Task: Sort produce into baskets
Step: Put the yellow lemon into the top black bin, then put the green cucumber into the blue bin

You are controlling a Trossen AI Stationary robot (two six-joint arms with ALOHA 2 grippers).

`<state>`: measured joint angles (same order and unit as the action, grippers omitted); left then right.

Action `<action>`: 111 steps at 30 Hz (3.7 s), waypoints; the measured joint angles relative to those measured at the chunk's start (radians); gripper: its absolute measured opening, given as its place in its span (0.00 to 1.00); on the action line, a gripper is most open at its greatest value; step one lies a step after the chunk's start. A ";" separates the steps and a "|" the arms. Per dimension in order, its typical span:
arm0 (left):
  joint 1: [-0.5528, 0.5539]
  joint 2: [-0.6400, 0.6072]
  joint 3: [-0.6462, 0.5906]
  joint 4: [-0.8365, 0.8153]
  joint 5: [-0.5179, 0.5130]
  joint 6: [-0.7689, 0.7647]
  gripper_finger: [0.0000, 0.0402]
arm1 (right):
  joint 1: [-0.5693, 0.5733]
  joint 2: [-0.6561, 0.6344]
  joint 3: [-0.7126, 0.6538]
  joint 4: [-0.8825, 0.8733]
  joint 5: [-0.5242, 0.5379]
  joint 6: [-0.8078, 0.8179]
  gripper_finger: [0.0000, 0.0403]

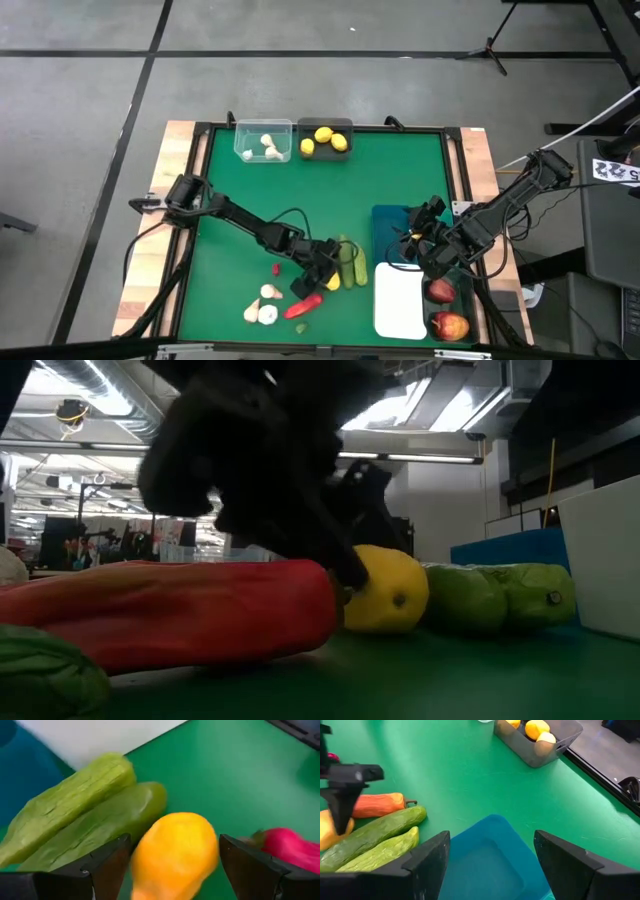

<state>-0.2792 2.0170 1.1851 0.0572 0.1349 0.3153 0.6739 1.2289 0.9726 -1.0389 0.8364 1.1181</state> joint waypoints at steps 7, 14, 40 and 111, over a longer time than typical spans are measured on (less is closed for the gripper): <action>0.029 0.028 0.000 -0.025 0.034 -0.010 0.71 | 0.000 0.000 0.000 -0.001 -0.002 0.001 0.72; 0.041 0.023 0.000 -0.023 0.036 -0.035 0.58 | 0.000 0.000 0.000 -0.001 -0.009 0.002 0.72; 0.420 -0.297 0.006 -0.046 -0.506 -0.258 0.59 | 0.000 0.000 0.000 -0.003 0.010 -0.001 0.72; 0.141 -0.821 0.003 -0.495 -0.604 -0.527 0.83 | -0.249 0.832 0.702 -0.058 -0.528 -0.011 0.72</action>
<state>-0.1379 1.1958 1.1885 -0.4374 -0.4690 -0.2119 0.4252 2.0609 1.6745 -1.0967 0.3084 1.1070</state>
